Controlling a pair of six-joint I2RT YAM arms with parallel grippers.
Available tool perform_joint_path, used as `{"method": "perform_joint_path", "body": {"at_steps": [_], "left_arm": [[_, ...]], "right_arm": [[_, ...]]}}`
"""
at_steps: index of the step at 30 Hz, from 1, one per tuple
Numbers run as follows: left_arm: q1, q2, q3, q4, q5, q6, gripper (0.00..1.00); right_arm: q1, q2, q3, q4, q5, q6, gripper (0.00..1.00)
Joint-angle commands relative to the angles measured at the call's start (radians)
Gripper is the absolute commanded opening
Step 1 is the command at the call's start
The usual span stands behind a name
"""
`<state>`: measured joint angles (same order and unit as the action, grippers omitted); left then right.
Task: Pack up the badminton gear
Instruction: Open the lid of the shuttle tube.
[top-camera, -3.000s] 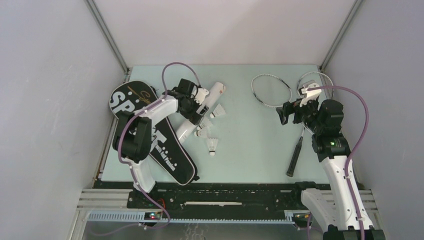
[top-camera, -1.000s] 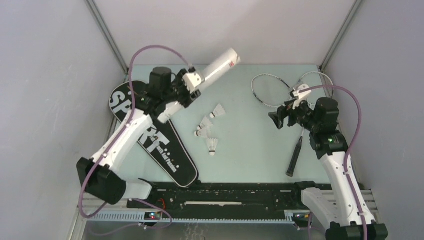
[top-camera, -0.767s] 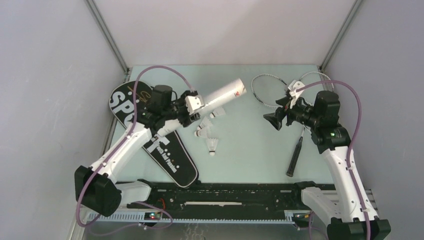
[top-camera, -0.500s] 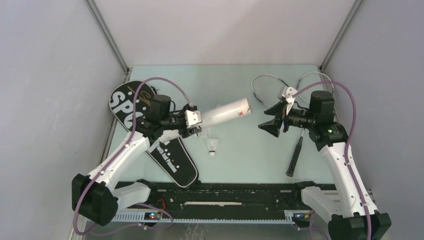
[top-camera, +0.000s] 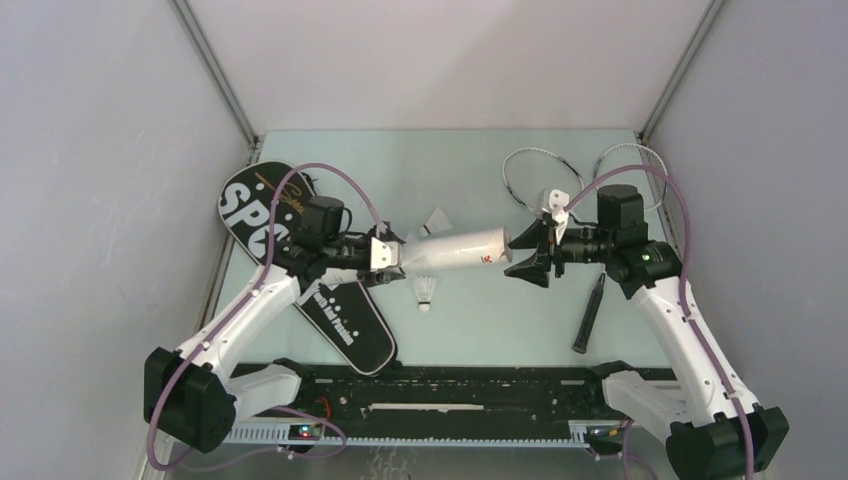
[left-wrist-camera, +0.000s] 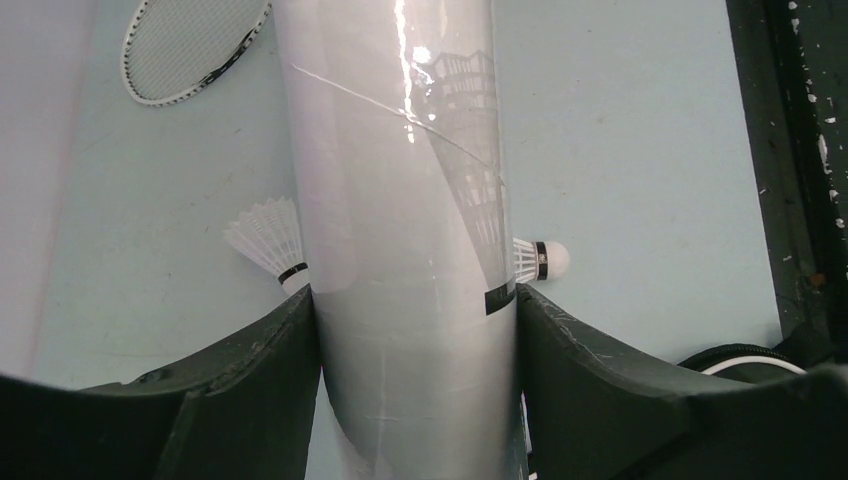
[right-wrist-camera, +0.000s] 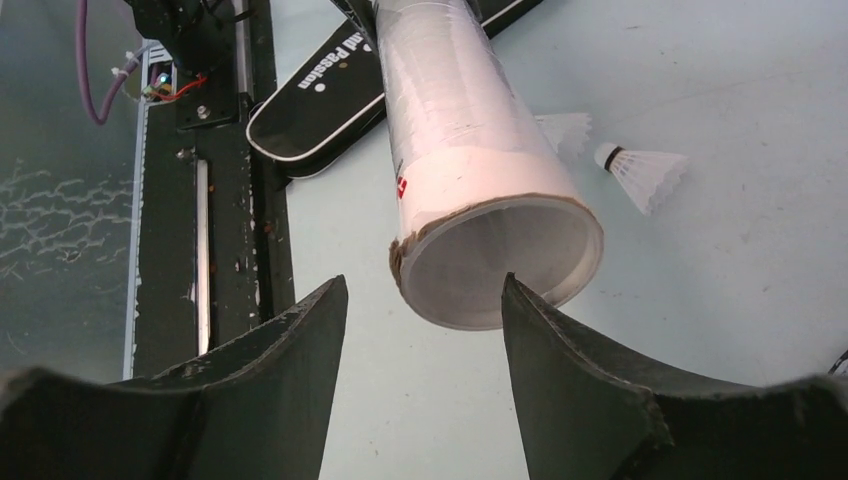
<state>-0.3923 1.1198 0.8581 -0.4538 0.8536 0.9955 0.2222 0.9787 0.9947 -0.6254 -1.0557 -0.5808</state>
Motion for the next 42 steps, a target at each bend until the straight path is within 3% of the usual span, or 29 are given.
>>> {"method": "perform_joint_path", "body": {"at_steps": [1, 6, 20, 33, 42], "left_arm": [[-0.003, -0.018, -0.014, 0.004, 0.074, 0.063, 0.52], [-0.007, -0.007, -0.003, -0.005, 0.078, 0.067, 0.51], [-0.007, 0.027, 0.019, 0.007, 0.022, 0.035, 0.44], [0.001, 0.036, 0.014, -0.047, -0.043, 0.151, 0.41], [0.003, 0.057, 0.018, -0.054, -0.031, 0.14, 0.37]], "right_arm": [[0.029, 0.004, 0.028, -0.019, 0.006, -0.051, 0.65], [0.057, 0.016, 0.028, -0.039, 0.006, -0.062, 0.52], [0.05, -0.002, 0.028, -0.098, 0.045, -0.104, 0.0], [-0.05, -0.015, 0.028, -0.237, 0.002, -0.211, 0.0], [-0.102, -0.021, 0.027, -0.287, -0.022, -0.248, 0.0]]}}
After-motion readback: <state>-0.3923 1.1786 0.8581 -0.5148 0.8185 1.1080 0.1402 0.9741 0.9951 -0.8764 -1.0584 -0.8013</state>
